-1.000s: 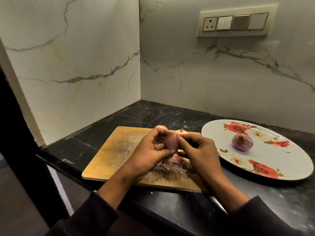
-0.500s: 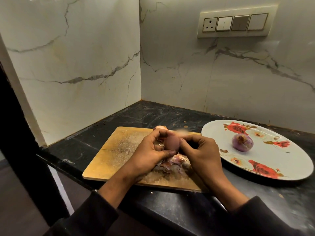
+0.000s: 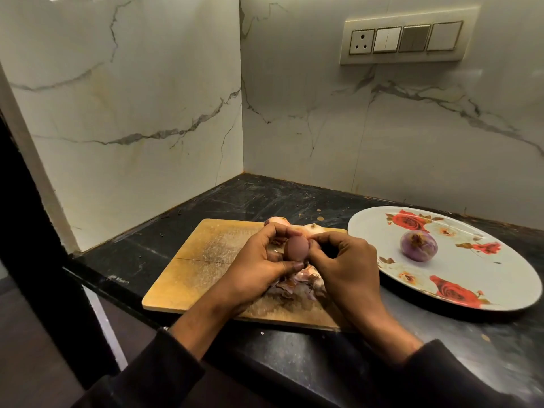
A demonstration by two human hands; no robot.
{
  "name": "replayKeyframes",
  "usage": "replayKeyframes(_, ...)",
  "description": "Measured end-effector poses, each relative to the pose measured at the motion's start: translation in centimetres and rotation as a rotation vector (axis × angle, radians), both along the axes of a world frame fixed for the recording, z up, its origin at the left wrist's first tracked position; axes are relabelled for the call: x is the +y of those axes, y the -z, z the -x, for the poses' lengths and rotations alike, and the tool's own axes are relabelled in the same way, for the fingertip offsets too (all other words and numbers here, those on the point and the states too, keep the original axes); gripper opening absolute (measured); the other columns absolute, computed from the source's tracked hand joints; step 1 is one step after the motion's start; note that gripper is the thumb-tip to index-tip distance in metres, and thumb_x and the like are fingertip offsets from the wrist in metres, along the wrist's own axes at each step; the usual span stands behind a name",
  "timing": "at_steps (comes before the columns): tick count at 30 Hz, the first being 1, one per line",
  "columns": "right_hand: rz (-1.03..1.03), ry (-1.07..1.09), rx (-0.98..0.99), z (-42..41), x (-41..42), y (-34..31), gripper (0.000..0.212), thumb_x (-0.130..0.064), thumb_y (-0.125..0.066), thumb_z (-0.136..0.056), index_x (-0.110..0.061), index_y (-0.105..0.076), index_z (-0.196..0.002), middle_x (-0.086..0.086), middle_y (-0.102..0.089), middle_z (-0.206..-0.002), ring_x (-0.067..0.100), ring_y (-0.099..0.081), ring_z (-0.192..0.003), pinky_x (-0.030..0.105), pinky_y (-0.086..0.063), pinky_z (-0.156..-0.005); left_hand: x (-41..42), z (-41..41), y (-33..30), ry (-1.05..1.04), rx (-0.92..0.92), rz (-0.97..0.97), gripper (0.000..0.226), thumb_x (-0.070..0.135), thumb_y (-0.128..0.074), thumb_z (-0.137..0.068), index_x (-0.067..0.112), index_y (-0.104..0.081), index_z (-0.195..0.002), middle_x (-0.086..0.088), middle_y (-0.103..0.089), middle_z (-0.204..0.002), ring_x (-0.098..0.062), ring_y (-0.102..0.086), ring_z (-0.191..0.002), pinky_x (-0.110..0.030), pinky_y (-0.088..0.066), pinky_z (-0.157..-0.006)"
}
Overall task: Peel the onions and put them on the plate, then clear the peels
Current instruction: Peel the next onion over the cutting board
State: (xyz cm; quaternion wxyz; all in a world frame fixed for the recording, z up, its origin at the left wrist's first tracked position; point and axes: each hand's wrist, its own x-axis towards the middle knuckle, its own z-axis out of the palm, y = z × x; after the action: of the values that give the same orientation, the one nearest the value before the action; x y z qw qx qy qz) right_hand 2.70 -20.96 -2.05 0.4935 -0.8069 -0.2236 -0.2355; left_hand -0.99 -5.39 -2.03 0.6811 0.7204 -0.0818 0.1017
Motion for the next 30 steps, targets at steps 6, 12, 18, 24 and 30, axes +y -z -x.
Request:
replayKeyframes(6,-0.006,-0.015,-0.005,0.0,-0.1,0.1,0.011,-0.013,-0.078,-0.087,-0.017,-0.081,-0.096,-0.019,-0.068,-0.074,-0.006,-0.067,-0.079,0.004,-0.045,-0.062,-0.1,0.2,-0.2,0.003,0.001,-0.012,0.049,-0.018,-0.071,-0.078,0.01,-0.06,-0.117,-0.002,-0.06,-0.123,-0.022,-0.075,-0.091,-0.029,-0.06,-0.08)
replayKeyframes(12,-0.062,-0.069,0.098,-0.8,-0.5,0.6,0.012,-0.017,-0.073,-0.091,-0.019,-0.081,-0.1,-0.012,-0.075,-0.082,0.003,-0.07,-0.077,0.028,-0.06,-0.071,-0.1,0.2,-0.3,0.008,0.013,0.012,0.05,-0.017,-0.071,-0.078,0.015,-0.062,-0.116,-0.001,-0.06,-0.125,-0.023,-0.074,-0.097,-0.033,-0.061,-0.084)
replayKeyframes(18,-0.275,-0.227,0.284,-1.5,0.0,1.1,0.009,-0.026,-0.071,-0.093,-0.026,-0.079,-0.098,-0.004,-0.078,-0.092,0.019,-0.075,-0.09,0.049,-0.062,-0.08,0.0,0.1,-0.3,-0.001,0.002,0.057,0.045,-0.015,-0.067,-0.083,0.015,-0.061,-0.116,-0.001,-0.061,-0.125,-0.025,-0.074,-0.099,-0.036,-0.061,-0.085)
replayKeyframes(24,-0.318,-0.27,0.437,-1.6,-0.4,1.1,0.019,-0.022,-0.069,-0.094,-0.015,-0.078,-0.108,0.001,-0.079,-0.092,0.022,-0.075,-0.09,0.041,-0.061,-0.078,0.0,0.0,-0.2,-0.011,0.007,0.029,0.046,-0.013,-0.069,-0.083,0.013,-0.06,-0.12,0.001,-0.062,-0.123,-0.022,-0.074,-0.098,-0.035,-0.061,-0.086)
replayKeyframes(30,-0.145,-0.139,0.229,-1.3,0.1,1.0,0.014,-0.02,-0.068,-0.096,-0.019,-0.081,-0.099,-0.008,-0.078,-0.082,0.011,-0.074,-0.08,0.045,-0.062,-0.077,-0.2,-0.2,-0.1,0.003,0.013,0.063,0.047,-0.017,-0.07,-0.08,0.016,-0.062,-0.111,-0.008,-0.065,-0.12,-0.022,-0.074,-0.096,-0.026,-0.059,-0.078)
